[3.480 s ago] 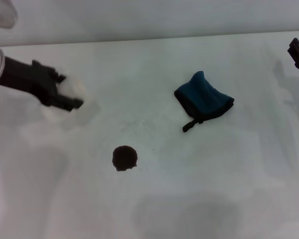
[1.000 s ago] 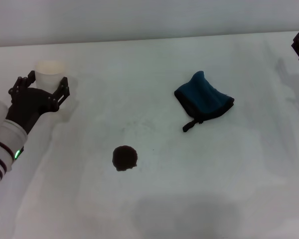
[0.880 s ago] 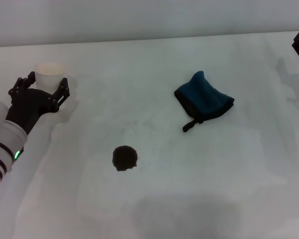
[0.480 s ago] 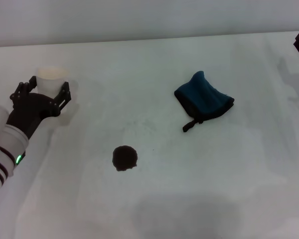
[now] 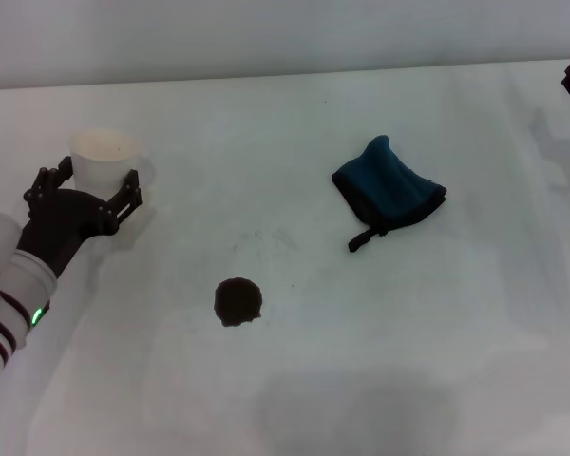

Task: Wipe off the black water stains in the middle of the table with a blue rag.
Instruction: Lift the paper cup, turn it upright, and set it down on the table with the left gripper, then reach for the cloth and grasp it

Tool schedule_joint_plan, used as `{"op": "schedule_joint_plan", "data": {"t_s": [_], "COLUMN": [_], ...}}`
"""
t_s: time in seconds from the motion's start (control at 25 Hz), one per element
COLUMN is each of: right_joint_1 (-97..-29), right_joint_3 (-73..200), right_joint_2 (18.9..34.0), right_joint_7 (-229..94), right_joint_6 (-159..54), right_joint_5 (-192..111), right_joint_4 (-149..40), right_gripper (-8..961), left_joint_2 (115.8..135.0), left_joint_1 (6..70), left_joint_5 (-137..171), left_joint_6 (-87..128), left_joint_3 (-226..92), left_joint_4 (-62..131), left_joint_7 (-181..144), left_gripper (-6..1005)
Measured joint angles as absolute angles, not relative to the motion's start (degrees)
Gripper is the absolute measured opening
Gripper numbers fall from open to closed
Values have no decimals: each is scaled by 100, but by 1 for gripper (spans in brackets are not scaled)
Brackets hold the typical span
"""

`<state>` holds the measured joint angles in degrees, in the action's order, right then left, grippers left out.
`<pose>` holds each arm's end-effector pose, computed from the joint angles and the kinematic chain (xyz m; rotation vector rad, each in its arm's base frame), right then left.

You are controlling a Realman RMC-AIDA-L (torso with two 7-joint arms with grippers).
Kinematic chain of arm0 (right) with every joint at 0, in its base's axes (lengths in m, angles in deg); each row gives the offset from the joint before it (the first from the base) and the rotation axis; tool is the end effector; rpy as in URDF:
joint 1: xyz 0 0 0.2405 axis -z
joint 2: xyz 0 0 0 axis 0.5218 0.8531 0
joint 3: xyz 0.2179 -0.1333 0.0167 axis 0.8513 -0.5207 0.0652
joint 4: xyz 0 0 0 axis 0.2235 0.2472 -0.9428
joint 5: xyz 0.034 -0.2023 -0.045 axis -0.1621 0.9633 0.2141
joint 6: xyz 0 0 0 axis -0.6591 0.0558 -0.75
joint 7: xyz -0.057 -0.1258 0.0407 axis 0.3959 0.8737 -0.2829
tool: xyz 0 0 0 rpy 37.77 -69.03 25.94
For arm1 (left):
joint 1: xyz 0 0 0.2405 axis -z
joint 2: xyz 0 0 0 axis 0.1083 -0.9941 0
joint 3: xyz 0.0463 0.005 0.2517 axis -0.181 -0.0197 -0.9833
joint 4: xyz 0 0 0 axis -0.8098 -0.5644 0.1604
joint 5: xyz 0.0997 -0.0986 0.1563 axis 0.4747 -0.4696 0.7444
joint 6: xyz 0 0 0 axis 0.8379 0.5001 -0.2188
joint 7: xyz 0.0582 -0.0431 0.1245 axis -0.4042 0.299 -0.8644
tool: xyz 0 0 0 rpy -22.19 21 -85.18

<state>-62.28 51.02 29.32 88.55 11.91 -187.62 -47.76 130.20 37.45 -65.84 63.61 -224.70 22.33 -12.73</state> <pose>0.3841 0.3504 0.0292 -1.2965 0.9572 0.7137 -0.3020 0.3379 -0.0884 -1.9318 -0.6465 -0.5272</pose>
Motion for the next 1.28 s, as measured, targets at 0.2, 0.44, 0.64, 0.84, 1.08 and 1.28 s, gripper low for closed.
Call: {"op": "schedule_joint_plan", "data": {"t_s": [0.2, 0.44, 0.64, 0.84, 1.08, 1.28], "right_joint_1": [-6230, -6230, -6231, -6239, -6246, -6272], "right_joint_3": [5102, 5102, 5102, 5102, 5103, 5058], "right_joint_2": [2932, 2931, 2932, 2932, 2937, 2940], "right_joint_7": [8855, 8855, 8855, 8855, 8855, 8812], "right_joint_6": [1151, 1143, 1142, 1151, 1163, 1158], "right_joint_5": [-18762, -18762, -18762, -18762, -18762, -18704], "right_joint_4": [-4776, -4776, -4776, -4776, -4776, -4776], "right_gripper": [794, 793, 792, 792, 791, 790], "left_joint_2": [13020, 13020, 13028, 13024, 13008, 13008], "left_joint_1": [3696, 3615, 3479, 3306, 3073, 2760], "left_joint_5": [-6536, -6492, -6425, -6412, -6344, -6344], "left_joint_6": [6361, 6353, 6346, 6350, 6414, 6613], "left_joint_3": [-22469, -22471, -22478, -22474, -22470, -22470], "left_joint_4": [2233, 2233, 2228, 2117, 1958, 1778], "left_joint_7": [-1275, -1275, -1276, -1276, -1276, -1275], "left_gripper": [892, 892, 893, 893, 892, 892]}}
